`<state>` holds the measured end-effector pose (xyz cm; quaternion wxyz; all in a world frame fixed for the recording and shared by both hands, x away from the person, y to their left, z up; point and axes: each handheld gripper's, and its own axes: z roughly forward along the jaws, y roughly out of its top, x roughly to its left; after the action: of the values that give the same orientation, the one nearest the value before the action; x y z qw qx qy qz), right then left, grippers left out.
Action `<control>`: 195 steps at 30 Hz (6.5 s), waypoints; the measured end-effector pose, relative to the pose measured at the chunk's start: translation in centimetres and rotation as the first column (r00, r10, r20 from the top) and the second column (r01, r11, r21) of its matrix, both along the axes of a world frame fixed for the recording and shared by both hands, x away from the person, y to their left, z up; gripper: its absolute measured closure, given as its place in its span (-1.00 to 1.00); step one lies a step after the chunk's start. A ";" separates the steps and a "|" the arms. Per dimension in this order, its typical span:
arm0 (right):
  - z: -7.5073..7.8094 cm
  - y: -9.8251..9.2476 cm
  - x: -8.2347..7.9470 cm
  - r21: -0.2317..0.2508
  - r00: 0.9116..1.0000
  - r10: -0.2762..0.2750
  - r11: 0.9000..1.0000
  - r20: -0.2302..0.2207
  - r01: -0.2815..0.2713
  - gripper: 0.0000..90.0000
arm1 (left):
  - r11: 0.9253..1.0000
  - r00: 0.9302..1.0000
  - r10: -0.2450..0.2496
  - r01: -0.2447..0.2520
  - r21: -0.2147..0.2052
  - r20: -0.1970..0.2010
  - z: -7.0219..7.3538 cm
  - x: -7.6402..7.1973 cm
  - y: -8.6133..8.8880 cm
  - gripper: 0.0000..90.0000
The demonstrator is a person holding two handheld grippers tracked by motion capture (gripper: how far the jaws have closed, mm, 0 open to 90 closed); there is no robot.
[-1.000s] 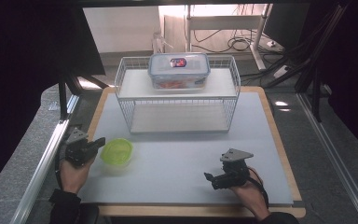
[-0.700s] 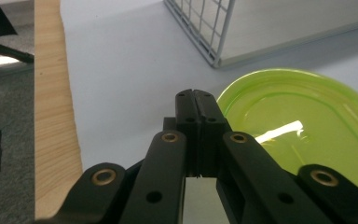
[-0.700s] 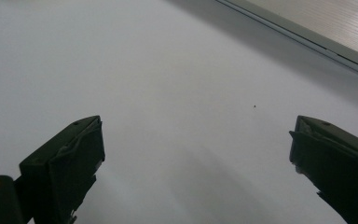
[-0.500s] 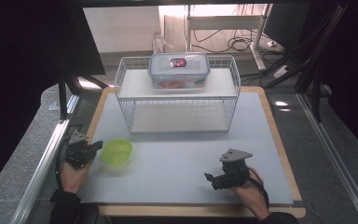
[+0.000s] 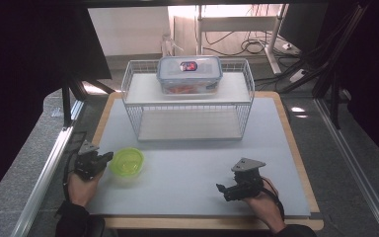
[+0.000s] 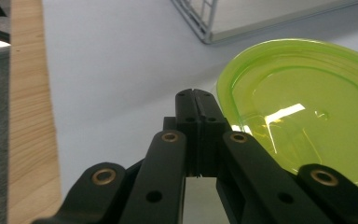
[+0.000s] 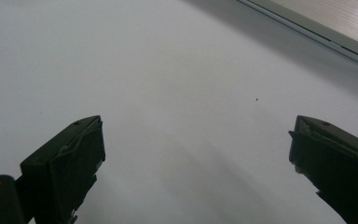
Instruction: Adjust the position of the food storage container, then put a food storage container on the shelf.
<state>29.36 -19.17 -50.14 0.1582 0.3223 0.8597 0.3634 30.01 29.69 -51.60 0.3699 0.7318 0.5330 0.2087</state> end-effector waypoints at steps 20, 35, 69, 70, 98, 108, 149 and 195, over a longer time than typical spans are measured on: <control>-0.1 0.1 0.0 -0.011 1.000 -0.002 1.000 -0.007 0.001 -0.92 | 0.989 0.989 -0.146 0.146 -0.003 -0.024 0.5 -1.6 -5.3 1.00; 0.0 -0.1 0.0 -0.009 1.000 -0.009 1.000 -0.001 0.009 -0.92 | 0.981 0.978 -0.189 0.184 -0.059 -0.088 -0.8 -2.4 -3.7 0.99; 0.2 -0.2 -0.1 0.000 1.000 -0.014 1.000 -0.005 0.014 -0.92 | 0.886 0.871 -0.452 0.464 0.019 -0.195 -1.7 -3.7 -12.3 0.98; 0.2 -0.3 -0.1 0.001 1.000 -0.015 1.000 -0.006 0.015 -0.92 | 0.883 0.869 -0.456 0.468 0.019 -0.194 -1.7 -3.6 -12.6 0.98; -0.1 -0.8 0.1 0.009 1.000 -0.007 1.000 -0.029 0.007 -0.93 | 0.845 0.842 -0.522 0.532 0.052 -0.137 -0.9 -2.2 -17.8 0.76; 0.0 -1.0 0.2 0.044 0.999 0.007 0.999 -0.033 -0.005 -0.98 | 0.873 0.879 -0.474 0.477 0.106 -0.054 -0.1 -3.1 -15.6 -0.04; 1.5 0.2 1.5 0.165 0.992 0.015 0.986 -0.123 0.005 -0.67 | 0.878 0.878 -0.474 0.464 0.122 0.070 -0.8 -5.7 -12.4 -0.88; 1.6 2.3 6.3 0.481 0.831 0.213 0.874 -0.513 0.073 0.82 | 0.870 0.869 -0.486 0.471 0.145 0.094 -0.7 -5.9 -12.6 -0.86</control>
<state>35.70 -16.88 -48.58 -0.1950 0.4091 0.7621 0.4625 24.08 17.11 -52.26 0.3997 0.8466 0.2971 0.1878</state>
